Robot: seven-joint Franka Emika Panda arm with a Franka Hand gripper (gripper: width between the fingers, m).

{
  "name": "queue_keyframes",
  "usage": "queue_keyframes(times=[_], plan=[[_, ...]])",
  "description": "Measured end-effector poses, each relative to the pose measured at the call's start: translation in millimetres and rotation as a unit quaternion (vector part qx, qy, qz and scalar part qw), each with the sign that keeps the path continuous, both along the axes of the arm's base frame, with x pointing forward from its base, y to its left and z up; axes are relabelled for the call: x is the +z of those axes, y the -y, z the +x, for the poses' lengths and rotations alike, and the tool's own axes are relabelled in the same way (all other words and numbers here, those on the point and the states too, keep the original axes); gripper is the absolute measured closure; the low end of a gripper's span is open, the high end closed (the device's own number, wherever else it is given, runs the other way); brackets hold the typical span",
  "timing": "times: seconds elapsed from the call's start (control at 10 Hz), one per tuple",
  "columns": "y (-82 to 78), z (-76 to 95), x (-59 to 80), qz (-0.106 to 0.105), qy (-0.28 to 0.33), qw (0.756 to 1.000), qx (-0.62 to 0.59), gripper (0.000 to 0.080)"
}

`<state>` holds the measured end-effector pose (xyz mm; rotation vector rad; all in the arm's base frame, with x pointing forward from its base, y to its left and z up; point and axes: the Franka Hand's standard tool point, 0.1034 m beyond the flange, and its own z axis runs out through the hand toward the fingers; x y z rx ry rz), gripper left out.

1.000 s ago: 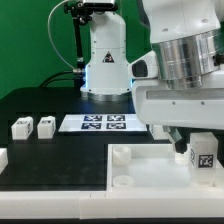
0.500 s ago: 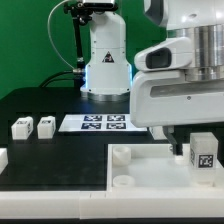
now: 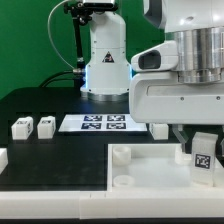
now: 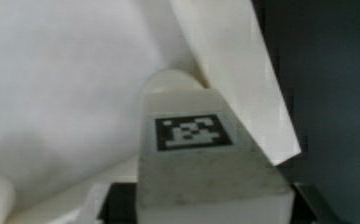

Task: Assemble one leg

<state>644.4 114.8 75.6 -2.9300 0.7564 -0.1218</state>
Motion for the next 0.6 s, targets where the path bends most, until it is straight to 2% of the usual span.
queue_keyframes(times=[0.1, 0.3, 0.4, 0.6], plan=[[4.2, 0.7, 0.4, 0.022, -0.015, 0.992, -0.121, 0.0498], [2.4, -2.4, -2.3, 0.061, -0.047, 0.941, -0.331, 0.0498], [3.9, -2.7, -2.6, 0.071, -0.054, 0.922, -0.376, 0.0498], [3.9, -2.9, -2.7, 0.074, -0.055, 0.921, -0.378, 0.0498]])
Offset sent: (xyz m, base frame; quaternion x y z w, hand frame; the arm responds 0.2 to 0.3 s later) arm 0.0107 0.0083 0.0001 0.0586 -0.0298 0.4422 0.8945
